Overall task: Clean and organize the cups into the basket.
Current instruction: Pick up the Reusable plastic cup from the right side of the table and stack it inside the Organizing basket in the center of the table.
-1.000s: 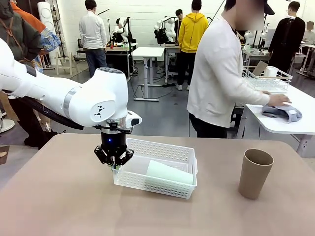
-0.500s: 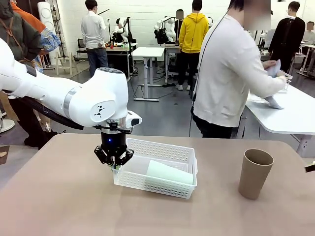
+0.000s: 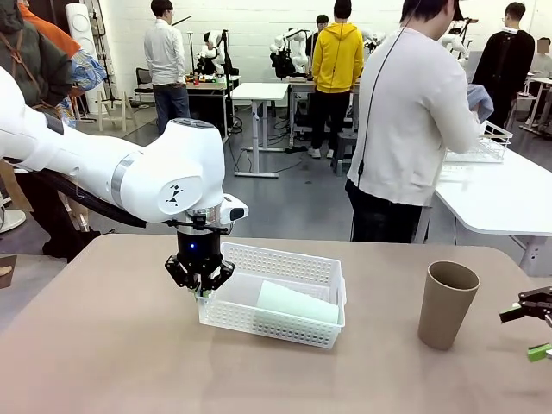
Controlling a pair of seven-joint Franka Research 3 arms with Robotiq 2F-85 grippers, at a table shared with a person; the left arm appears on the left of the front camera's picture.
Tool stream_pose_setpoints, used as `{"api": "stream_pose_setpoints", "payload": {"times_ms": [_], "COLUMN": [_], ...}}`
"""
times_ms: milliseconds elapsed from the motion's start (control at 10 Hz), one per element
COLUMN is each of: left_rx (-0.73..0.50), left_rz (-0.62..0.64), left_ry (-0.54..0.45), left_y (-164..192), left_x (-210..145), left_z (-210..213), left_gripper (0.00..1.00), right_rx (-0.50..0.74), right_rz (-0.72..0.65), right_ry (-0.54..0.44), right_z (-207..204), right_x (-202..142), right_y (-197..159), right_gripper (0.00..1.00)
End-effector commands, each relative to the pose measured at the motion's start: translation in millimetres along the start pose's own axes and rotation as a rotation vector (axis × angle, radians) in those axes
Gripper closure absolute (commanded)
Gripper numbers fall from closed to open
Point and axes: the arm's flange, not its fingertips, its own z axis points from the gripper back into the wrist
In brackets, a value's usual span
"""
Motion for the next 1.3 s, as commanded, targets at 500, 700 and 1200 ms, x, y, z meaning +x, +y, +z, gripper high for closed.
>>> {"api": "stream_pose_setpoints", "payload": {"times_ms": [500, 700, 1200], "left_rx": [0.011, 0.011, 0.011], "left_rz": [-0.002, -0.002, -0.002], "left_ry": [-0.010, -0.010, -0.010], "left_y": [0.7, 0.7, 0.7], "left_x": [0.4, 0.4, 0.4], "left_z": [2.3, 2.3, 2.3], "left_gripper": [1.00, 1.00, 1.00], "right_rx": [-0.039, -0.060, -0.094], "right_rz": [0.030, 0.044, -0.036], "right_ry": [-0.007, -0.017, -0.084], "right_z": [-35.9, -47.4, -70.0], "right_x": [-24.5, -20.6, -21.8], "right_y": [-19.0, -24.9, -54.0], "right_gripper": [0.00, 0.00, 0.00]}}
